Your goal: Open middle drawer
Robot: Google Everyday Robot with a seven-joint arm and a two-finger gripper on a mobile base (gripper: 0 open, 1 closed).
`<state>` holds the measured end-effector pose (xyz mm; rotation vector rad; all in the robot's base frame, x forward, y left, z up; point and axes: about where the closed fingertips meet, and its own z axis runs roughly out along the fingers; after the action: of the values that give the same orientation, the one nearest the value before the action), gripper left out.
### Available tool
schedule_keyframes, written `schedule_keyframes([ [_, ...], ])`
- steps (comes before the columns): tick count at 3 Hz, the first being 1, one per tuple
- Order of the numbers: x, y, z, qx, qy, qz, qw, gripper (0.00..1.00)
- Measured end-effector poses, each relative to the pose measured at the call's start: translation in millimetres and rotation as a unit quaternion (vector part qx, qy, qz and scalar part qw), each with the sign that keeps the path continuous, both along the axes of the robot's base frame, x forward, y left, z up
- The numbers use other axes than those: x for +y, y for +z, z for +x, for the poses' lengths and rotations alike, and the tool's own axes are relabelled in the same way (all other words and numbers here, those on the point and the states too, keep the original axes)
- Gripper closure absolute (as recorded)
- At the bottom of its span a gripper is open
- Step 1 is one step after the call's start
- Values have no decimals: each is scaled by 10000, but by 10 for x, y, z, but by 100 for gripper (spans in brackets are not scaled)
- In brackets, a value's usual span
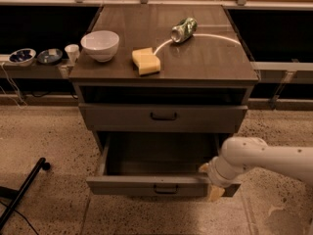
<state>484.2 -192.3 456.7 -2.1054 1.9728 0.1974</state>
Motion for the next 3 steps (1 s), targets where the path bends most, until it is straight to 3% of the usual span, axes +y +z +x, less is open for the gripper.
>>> schedule_keyframes([
  [1, -21, 255, -16, -273, 121, -65, 9995, 26],
  [2, 1, 328, 356, -401, 79, -130, 9991, 34],
  [3, 126, 258, 812, -418, 81, -101, 9990, 50],
])
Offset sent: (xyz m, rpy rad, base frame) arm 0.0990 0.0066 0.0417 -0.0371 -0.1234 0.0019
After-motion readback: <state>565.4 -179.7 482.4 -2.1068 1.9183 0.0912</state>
